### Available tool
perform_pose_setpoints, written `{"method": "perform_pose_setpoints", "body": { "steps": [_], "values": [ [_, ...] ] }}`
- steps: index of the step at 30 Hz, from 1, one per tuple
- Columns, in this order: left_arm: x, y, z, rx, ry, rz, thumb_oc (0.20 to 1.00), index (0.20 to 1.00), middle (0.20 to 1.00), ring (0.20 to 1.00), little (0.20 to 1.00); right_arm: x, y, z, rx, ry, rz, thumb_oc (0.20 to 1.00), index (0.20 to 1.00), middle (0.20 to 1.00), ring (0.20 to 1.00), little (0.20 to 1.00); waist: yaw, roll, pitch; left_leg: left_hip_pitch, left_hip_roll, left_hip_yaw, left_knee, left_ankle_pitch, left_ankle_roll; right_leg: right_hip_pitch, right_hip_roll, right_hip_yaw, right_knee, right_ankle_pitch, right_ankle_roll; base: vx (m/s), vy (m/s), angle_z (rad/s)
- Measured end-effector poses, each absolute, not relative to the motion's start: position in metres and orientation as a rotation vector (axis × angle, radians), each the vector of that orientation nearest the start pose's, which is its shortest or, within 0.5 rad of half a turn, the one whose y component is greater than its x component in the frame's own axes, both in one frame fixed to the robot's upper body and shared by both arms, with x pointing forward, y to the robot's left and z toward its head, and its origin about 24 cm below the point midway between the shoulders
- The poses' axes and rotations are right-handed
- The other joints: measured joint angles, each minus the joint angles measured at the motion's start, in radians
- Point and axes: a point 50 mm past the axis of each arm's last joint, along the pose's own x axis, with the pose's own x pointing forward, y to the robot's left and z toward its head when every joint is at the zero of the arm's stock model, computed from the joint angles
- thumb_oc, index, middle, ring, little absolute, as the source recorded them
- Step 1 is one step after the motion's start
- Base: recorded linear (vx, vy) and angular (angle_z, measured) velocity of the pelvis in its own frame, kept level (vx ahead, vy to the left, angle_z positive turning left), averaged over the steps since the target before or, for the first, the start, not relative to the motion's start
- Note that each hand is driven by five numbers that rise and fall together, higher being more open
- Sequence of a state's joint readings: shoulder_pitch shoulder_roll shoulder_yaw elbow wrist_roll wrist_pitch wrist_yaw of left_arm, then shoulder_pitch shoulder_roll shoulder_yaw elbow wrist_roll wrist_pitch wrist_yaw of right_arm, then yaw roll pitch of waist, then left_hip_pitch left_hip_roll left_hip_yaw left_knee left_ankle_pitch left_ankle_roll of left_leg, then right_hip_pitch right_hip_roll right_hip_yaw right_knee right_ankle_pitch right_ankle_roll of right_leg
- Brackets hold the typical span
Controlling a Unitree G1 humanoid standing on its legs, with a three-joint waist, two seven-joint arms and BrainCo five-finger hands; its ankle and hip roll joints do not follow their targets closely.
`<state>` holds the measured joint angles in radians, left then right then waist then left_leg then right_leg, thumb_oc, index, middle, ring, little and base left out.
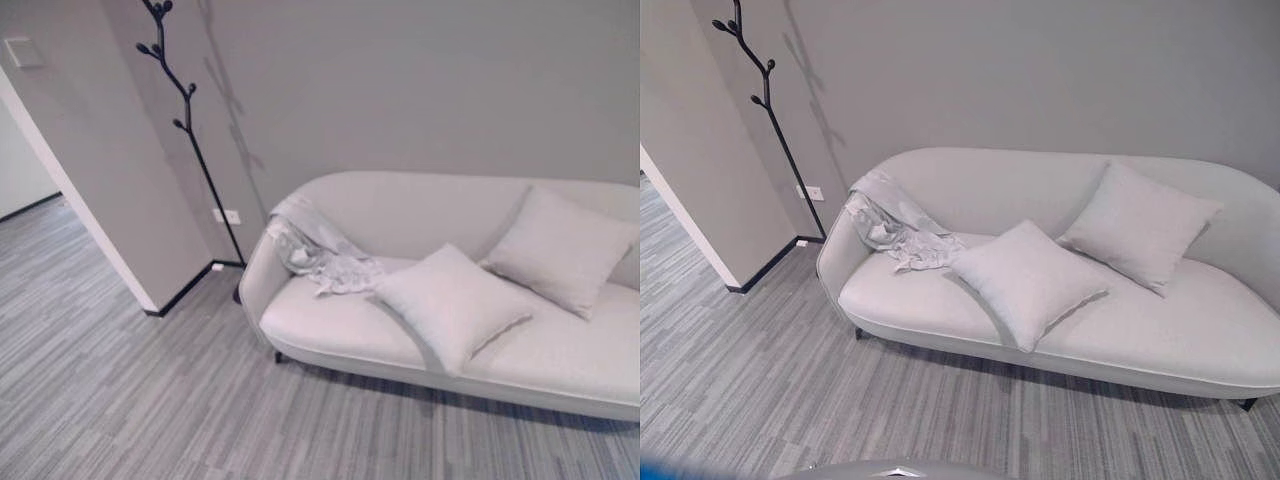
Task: Hang the clothes on the sofa on the clothes rack.
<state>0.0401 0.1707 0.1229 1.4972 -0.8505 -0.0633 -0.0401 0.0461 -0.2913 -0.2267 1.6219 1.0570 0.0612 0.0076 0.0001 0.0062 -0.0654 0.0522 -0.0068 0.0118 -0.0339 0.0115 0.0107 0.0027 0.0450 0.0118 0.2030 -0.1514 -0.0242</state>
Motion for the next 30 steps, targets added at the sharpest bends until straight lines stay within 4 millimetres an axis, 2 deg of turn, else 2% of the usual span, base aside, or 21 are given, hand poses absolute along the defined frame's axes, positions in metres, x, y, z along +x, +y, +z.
{"method": "perform_pose_setpoints", "body": {
  "steps": [10, 22, 30],
  "values": [
    [0.019, 0.225, -0.175, -0.600, 1.237, 0.790, 1.000, 1.000, 1.000, 1.000, 1.000, -0.022, -0.261, -0.163, 0.740, 1.307, -1.131, 1.000, 1.000, 1.000, 1.000, 1.000, 0.001, 0.003, 0.000, 0.001, 0.000, 0.000, -0.001, 0.003, 0.003, 0.002, 0.000, -0.001, -0.008, 0.003, -0.003, 0.00, 0.000, 0.00],
    [0.009, 0.212, -0.177, -0.415, 1.388, 0.530, 1.000, 1.000, 1.000, 1.000, 1.000, -0.020, -0.258, -0.164, 0.640, 1.375, -0.981, 1.000, 1.000, 1.000, 1.000, 1.000, -0.002, 0.013, -0.005, 0.003, 0.001, 0.001, -0.002, 0.003, 0.003, 0.004, 0.000, 0.001, -0.011, 0.004, -0.005, 0.00, 0.000, 0.00],
    [0.007, 0.210, -0.177, -0.397, 1.416, 0.480, 1.000, 1.000, 1.000, 1.000, 1.000, -0.020, -0.258, -0.164, 0.595, 1.399, -0.931, 1.000, 1.000, 1.000, 1.000, 1.000, -0.001, 0.022, -0.009, 0.003, 0.002, 0.001, -0.002, 0.002, 0.003, 0.004, 0.001, 0.001, -0.011, 0.005, -0.005, 0.00, 0.000, 0.00]
  ]
}}
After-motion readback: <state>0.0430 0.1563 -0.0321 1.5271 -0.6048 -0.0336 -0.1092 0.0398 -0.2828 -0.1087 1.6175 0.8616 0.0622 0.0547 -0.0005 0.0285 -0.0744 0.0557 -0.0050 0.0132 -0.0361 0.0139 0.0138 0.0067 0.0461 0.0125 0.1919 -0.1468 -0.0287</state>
